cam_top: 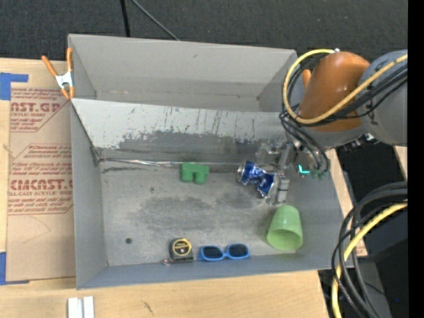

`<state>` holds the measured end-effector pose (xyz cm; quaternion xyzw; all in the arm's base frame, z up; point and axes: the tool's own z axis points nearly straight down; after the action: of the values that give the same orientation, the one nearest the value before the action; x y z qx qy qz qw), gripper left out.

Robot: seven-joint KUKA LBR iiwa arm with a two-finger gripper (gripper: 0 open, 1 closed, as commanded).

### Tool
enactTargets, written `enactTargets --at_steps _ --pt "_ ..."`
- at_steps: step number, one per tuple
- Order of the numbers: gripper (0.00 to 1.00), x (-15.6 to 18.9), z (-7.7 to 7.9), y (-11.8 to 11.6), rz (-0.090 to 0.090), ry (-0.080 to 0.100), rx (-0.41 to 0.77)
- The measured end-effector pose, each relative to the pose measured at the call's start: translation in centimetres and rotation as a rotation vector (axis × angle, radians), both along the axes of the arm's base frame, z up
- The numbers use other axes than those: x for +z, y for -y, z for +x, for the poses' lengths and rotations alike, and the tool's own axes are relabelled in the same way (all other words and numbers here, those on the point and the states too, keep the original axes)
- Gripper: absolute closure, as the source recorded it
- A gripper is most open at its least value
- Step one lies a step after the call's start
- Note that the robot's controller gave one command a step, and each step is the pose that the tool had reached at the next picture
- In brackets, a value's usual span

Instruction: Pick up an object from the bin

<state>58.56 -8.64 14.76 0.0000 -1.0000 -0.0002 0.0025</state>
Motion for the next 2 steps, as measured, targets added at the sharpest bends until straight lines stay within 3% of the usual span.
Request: enactTargets --at_steps 1,2 --pt "0.00 -7.74 0.37 0.99 0.000 0.002 0.016" --pt "1.00 -7.26 0.56 0.93 -0.001 0.008 0.017"
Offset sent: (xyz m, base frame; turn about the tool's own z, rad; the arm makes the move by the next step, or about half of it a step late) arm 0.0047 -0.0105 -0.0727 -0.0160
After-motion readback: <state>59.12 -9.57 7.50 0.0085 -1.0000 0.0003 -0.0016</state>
